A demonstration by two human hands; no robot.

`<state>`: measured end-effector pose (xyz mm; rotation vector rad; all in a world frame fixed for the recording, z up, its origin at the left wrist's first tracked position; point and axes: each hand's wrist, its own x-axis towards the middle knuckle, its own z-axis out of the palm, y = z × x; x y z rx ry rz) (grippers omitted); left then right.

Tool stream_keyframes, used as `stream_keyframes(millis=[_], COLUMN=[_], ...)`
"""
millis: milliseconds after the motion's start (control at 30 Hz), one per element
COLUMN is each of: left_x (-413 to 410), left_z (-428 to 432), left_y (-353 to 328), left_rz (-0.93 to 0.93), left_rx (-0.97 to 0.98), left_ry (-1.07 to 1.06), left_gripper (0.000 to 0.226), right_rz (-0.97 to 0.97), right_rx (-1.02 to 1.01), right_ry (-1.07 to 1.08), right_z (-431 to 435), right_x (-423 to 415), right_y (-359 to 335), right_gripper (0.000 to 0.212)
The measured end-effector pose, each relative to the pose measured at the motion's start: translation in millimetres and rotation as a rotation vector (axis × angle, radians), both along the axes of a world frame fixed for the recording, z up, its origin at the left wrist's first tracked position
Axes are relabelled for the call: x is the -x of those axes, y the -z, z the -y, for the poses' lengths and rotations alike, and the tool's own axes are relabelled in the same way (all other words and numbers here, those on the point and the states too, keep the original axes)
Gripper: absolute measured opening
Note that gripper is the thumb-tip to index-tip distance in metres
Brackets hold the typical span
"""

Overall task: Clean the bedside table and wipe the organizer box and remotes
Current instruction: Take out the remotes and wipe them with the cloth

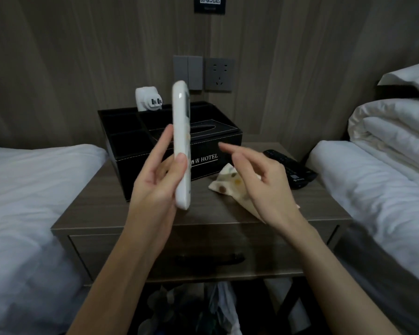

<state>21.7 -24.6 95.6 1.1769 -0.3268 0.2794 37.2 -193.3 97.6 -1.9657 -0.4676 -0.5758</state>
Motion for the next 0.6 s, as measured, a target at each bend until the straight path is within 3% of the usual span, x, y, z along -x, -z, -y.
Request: stream_keyframes(millis=[100, 233, 400, 467, 600], left_x=[3, 4, 2, 2, 4], left_z=[9, 22, 21, 19, 8], left_y=[5, 12, 23, 19, 5], left_rz=[0.038, 0.152, 0.278, 0.255, -0.030], left_rx=[-0.132, -0.371, -0.640, -0.592, -0.350], left_ry=[-0.089, -0.297, -0.517, -0.469, -0.126], left_gripper=[0.051, 0.063, 0.076, 0.064, 0.029], right_rz=[-0.060, -0.181, -0.259, -0.293, -0.310], right_rx=[-0.231, -0.417, -0.514, -0.551, -0.500], right_ry=[-0.107, -0.075, -0.069, -0.124, -0.206], right_z=[-11, -18, -12, -8, 6], right_x=[9, 11, 8, 8, 6], right_y=[-11, -14, -14, -16, -23], right_gripper=[0.029, 0.027, 0.020, 0.022, 0.028])
